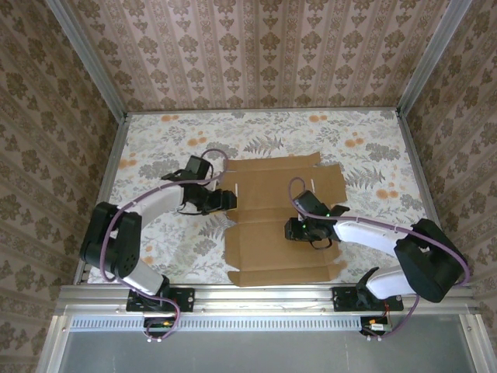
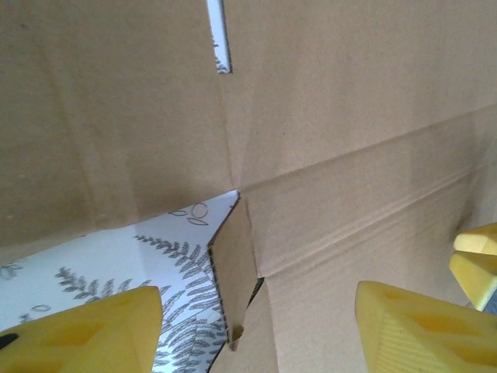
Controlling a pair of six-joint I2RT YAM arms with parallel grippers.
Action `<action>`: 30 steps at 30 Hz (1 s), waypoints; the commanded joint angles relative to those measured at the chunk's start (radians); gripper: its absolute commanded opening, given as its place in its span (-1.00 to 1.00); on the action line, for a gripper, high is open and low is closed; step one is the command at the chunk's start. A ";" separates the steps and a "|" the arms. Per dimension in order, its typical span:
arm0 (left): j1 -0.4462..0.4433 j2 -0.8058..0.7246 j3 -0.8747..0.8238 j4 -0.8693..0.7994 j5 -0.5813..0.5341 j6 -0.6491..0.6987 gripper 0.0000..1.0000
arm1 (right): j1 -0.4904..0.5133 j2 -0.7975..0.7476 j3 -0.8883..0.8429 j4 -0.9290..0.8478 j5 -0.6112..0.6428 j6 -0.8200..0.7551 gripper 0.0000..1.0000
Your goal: Fold the paper box
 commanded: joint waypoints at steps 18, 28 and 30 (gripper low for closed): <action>-0.086 0.052 0.096 -0.013 0.035 -0.023 0.35 | 0.010 0.078 -0.033 0.051 0.028 0.020 -0.32; -0.149 0.132 0.133 0.053 0.045 -0.067 0.35 | 0.011 0.074 -0.033 0.038 0.043 0.013 -0.32; -0.162 0.155 0.139 0.070 0.042 -0.078 0.35 | 0.011 0.078 -0.033 0.038 0.041 0.013 -0.32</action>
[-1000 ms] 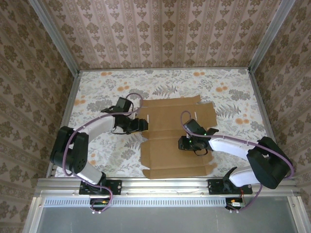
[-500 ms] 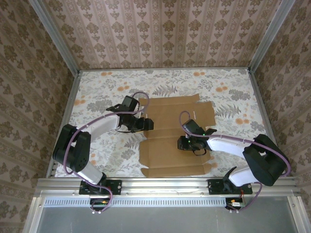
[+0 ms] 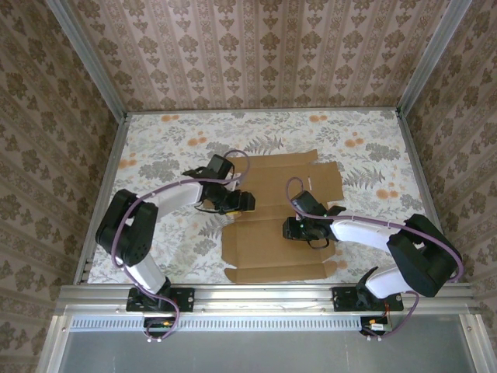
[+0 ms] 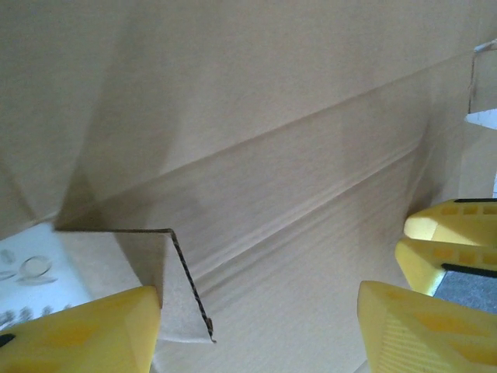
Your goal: Fold the paper box
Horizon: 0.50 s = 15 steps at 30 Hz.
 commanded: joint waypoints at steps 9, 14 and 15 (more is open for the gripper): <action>-0.074 0.120 0.058 0.013 -0.056 -0.038 0.35 | 0.012 0.033 -0.029 -0.049 0.041 0.004 -0.32; -0.079 0.128 0.042 -0.011 -0.119 -0.038 0.33 | 0.016 0.033 -0.032 -0.053 0.045 0.003 -0.32; -0.079 0.127 0.037 -0.007 -0.119 -0.041 0.32 | 0.016 0.034 -0.032 -0.052 0.046 0.001 -0.32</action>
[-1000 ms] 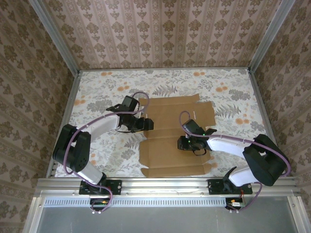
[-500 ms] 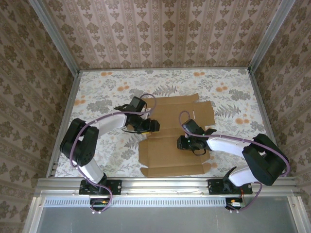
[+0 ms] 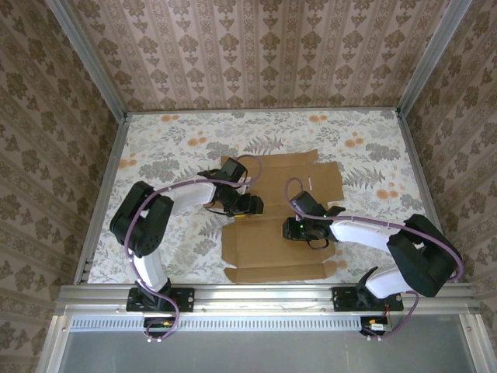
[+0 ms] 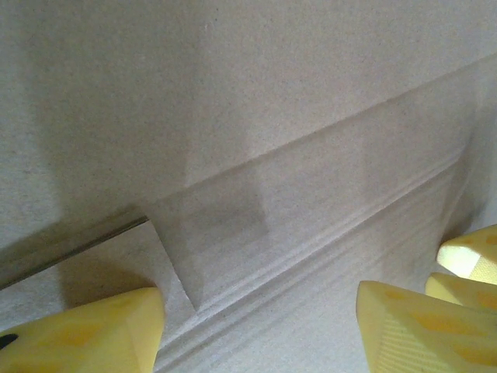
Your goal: Fold the paper box
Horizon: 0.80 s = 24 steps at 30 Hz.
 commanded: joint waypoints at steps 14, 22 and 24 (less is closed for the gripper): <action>0.117 -0.113 0.005 0.045 0.030 0.007 0.33 | 0.028 0.045 -0.020 -0.048 0.041 -0.003 -0.31; 0.291 -0.078 0.072 0.066 0.019 0.100 0.38 | 0.034 0.051 -0.016 -0.040 0.041 -0.007 -0.30; 0.313 -0.054 0.111 0.077 -0.022 0.135 0.40 | 0.034 0.056 -0.015 -0.040 0.040 -0.008 -0.29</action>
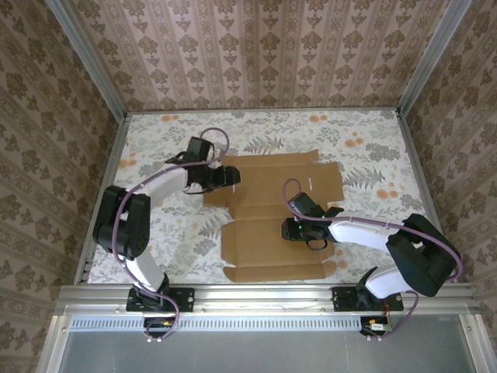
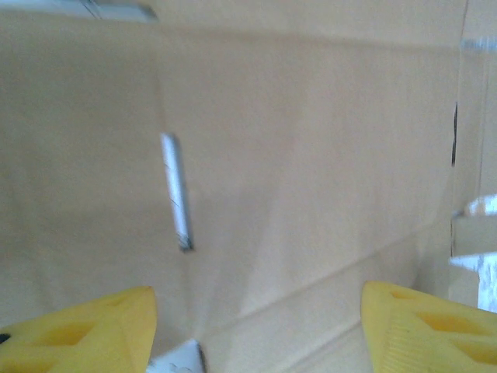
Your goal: Fold the paper box
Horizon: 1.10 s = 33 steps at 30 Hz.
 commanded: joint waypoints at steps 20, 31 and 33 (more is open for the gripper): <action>0.104 0.384 0.405 0.036 -0.133 0.067 0.45 | 0.032 0.042 0.003 -0.072 0.032 -0.009 -0.28; 0.098 0.411 0.413 0.134 0.023 0.004 0.34 | 0.043 0.079 0.007 -0.054 0.032 -0.002 -0.27; 0.092 0.410 0.413 0.141 0.034 -0.002 0.32 | 0.049 0.093 0.010 -0.048 0.032 0.000 -0.28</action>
